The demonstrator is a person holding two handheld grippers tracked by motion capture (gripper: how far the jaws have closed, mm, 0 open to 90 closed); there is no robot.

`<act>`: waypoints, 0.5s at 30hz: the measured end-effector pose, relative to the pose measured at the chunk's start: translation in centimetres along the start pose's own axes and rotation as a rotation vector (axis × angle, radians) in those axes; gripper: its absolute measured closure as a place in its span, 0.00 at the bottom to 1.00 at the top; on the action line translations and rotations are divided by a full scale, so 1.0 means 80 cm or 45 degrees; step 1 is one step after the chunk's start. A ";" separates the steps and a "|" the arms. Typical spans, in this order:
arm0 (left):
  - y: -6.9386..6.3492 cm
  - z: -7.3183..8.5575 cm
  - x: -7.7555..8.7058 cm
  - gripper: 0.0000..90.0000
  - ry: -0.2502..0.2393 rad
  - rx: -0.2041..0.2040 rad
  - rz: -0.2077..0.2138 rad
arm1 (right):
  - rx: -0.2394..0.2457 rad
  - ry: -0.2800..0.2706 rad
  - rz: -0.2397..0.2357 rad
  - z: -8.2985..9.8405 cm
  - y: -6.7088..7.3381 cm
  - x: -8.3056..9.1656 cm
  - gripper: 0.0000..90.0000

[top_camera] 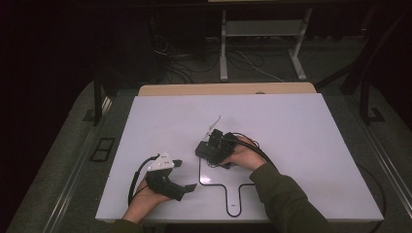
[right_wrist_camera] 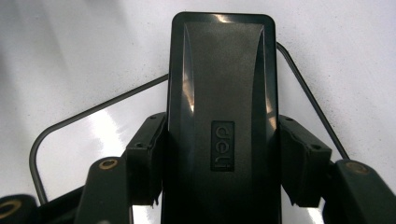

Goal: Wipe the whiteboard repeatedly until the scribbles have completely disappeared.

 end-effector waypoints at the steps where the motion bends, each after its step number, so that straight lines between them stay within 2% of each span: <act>1: 0.000 0.000 0.000 0.00 0.000 0.001 0.001 | -0.001 0.002 0.006 0.000 0.001 0.000 0.43; 7: -0.001 0.000 0.000 0.00 0.000 0.002 0.001 | 0.059 0.022 -0.014 0.002 0.020 0.001 0.43; 9: -0.001 0.000 -0.001 0.00 0.001 0.002 0.004 | 0.061 0.020 -0.022 0.003 0.025 0.002 0.43; 14: -0.002 0.000 -0.001 0.00 0.003 -0.003 0.003 | 0.081 0.007 -0.031 0.005 0.024 0.001 0.43; 15: -0.002 0.000 -0.001 0.00 0.003 -0.001 0.001 | 0.063 0.006 -0.027 0.004 0.023 0.001 0.43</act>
Point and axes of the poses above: each handheld gripper's, and its own axes: x roughly backward along the jaws, z roughly out of its underside, y roughly to its left, the point moved 1 cm from there along -x, roughly forward along the jaws, and after that the axes turned 3 degrees about -z, right-handed, at the moved point
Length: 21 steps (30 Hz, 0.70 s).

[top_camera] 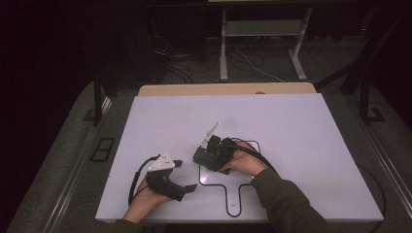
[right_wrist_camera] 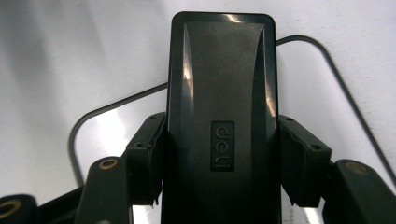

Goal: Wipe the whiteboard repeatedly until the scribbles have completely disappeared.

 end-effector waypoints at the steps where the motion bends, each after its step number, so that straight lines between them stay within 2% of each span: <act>1: 0.000 0.000 0.000 0.00 0.000 0.000 -0.001 | 0.010 -0.005 0.002 0.000 -0.003 0.000 0.43; 5: 0.000 0.000 0.000 0.00 -0.001 0.002 0.000 | -0.024 -0.007 0.011 -0.001 -0.012 0.000 0.43; 10: 0.000 0.000 -0.001 0.00 -0.001 0.001 0.000 | -0.040 -0.006 0.053 -0.002 -0.021 -0.002 0.43; 12: 0.000 0.000 -0.001 0.00 0.000 0.001 0.001 | -0.050 -0.012 0.051 -0.002 -0.019 -0.002 0.43; 18: 0.000 0.000 -0.001 0.00 0.003 -0.002 0.001 | -0.014 -0.003 0.009 0.000 -0.009 0.000 0.43; 21: 0.000 0.000 -0.001 0.00 0.004 -0.003 0.001 | -0.016 -0.005 -0.011 0.000 -0.004 0.000 0.43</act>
Point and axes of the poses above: each handheld gripper's, and its own axes: x roughly backward along the jaws, z roughly out of its underside, y roughly to its left, the point moved 1 cm from there along -x, roughly forward along the jaws, and after that the axes turned 3 degrees about -z, right-handed, at the moved point
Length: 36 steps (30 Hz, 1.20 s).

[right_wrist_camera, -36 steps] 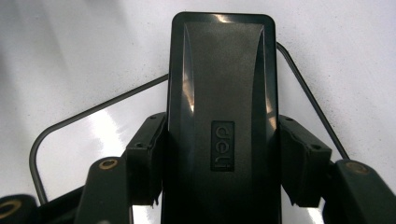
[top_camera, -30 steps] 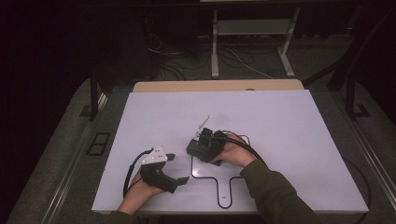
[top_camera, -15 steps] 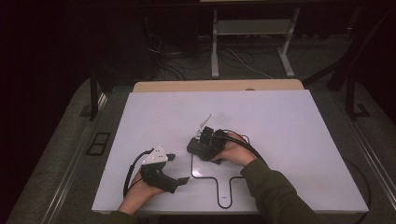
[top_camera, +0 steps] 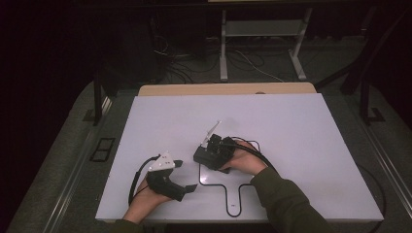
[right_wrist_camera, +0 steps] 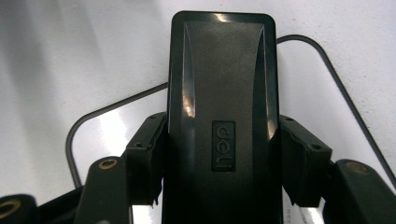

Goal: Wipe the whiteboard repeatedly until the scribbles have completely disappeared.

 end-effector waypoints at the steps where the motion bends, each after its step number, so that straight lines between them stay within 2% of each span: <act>1: 0.000 0.000 0.000 0.00 0.001 -0.001 0.000 | 0.014 -0.001 -0.001 0.000 0.000 0.000 0.42; 6: 0.000 0.000 0.000 0.00 -0.002 0.003 0.001 | 0.048 0.012 -0.008 0.000 0.006 0.000 0.42; 13: 0.000 0.000 0.001 0.00 -0.004 0.006 -0.001 | 0.051 0.003 -0.003 0.000 0.007 0.004 0.43; 15: 0.001 0.000 0.001 0.00 -0.003 0.004 -0.002 | 0.045 -0.006 0.011 0.000 0.002 0.004 0.43; 17: 0.000 0.000 0.001 0.00 -0.005 0.007 -0.003 | 0.010 -0.009 0.042 0.001 -0.005 0.005 0.43; 21: 0.000 0.000 0.000 0.00 -0.004 0.008 -0.002 | -0.020 -0.021 0.056 0.002 -0.014 0.005 0.43; 23: 0.001 0.000 0.000 0.00 -0.004 0.007 -0.001 | -0.022 -0.016 0.052 0.002 -0.010 0.005 0.43; 27: 0.000 0.000 0.000 0.00 -0.007 0.012 -0.002 | 0.035 0.011 0.045 0.001 0.004 0.005 0.43; 30: 0.000 0.000 0.000 0.00 -0.006 0.009 -0.002 | 0.056 0.024 0.045 0.001 0.011 0.006 0.43; 32: 0.000 0.000 0.000 0.00 -0.006 0.007 -0.002 | 0.057 0.013 0.050 0.000 0.009 0.005 0.43; 33: 0.000 0.000 0.000 0.00 -0.002 0.003 -0.001 | 0.048 0.014 0.083 0.000 0.006 0.005 0.43; 36: 0.000 0.000 0.001 0.00 -0.005 0.007 -0.003 | 0.026 0.011 0.105 -0.002 -0.003 0.004 0.43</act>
Point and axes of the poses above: each handheld gripper's, and its own axes: x roughly backward along the jaws, z roughly out of its underside, y roughly to its left, the point moved 1 cm from there along -x, roughly forward along the jaws, and after that the axes turned 3 degrees about -z, right-handed, at the moved point
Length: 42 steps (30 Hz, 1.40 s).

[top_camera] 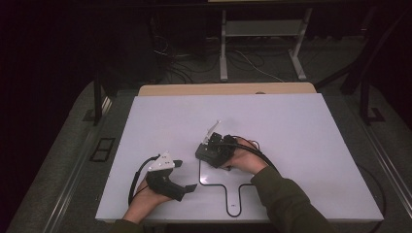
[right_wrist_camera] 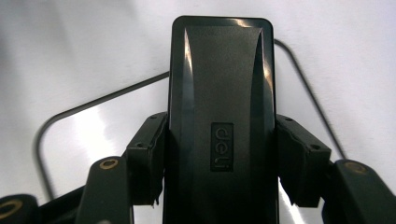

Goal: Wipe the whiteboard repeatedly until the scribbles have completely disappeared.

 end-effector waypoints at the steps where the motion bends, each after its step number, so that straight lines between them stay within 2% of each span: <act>1: 0.000 0.000 0.000 0.00 0.000 0.001 -0.001 | -0.002 0.003 0.005 -0.001 -0.002 0.000 0.43; 5: 0.001 0.000 0.000 0.00 0.001 0.002 0.000 | -0.016 0.005 0.001 -0.001 0.000 0.000 0.43; 11: 0.000 0.000 0.000 0.00 -0.001 0.004 0.000 | 0.032 0.010 -0.060 0.001 0.016 0.002 0.43; 13: 0.000 0.000 0.000 0.00 0.001 0.001 0.000 | 0.029 0.006 -0.066 0.001 0.019 0.002 0.43; 15: 0.000 0.000 0.000 0.00 0.001 -0.001 0.000 | 0.044 0.005 -0.047 0.001 0.016 0.001 0.43; 16: 0.000 0.000 0.000 0.00 0.004 -0.005 0.001 | 0.032 0.003 -0.025 0.000 0.013 0.001 0.43; 19: 0.000 0.000 0.000 0.00 0.002 0.001 -0.001 | -0.003 -0.005 -0.016 -0.002 0.003 -0.002 0.43; 23: 0.001 0.000 0.000 0.00 0.005 -0.001 0.000 | -0.008 -0.004 0.007 -0.004 -0.007 -0.003 0.43; 30: 0.000 0.000 0.000 0.00 0.006 -0.005 0.002 | -0.089 -0.021 0.010 -0.005 -0.026 -0.006 0.43; 31: 0.000 0.000 0.000 0.00 0.004 -0.005 0.002 | -0.098 -0.026 -0.005 -0.005 -0.026 -0.006 0.43; 34: 0.001 0.000 0.000 0.00 0.006 -0.001 0.002 | -0.089 -0.016 0.018 -0.005 -0.025 -0.005 0.43; 35: 0.001 0.000 0.000 0.00 0.006 0.000 0.000 | -0.094 -0.016 0.002 -0.005 -0.022 -0.005 0.43; 39: 0.000 0.000 0.001 0.00 0.011 -0.016 0.004 | -0.041 -0.008 -0.018 -0.001 -0.010 -0.002 0.43; 42: 0.000 0.000 0.000 0.00 0.014 -0.012 0.002 | -0.055 -0.018 -0.044 0.002 -0.006 -0.001 0.43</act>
Point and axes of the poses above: each handheld gripper's, and its own axes: x roughly backward along the jaws, z roughly out of its underside, y roughly to its left, the point moved 1 cm from there along -x, roughly forward along the jaws, and after that the axes turned 3 degrees about -z, right-handed, at the moved point
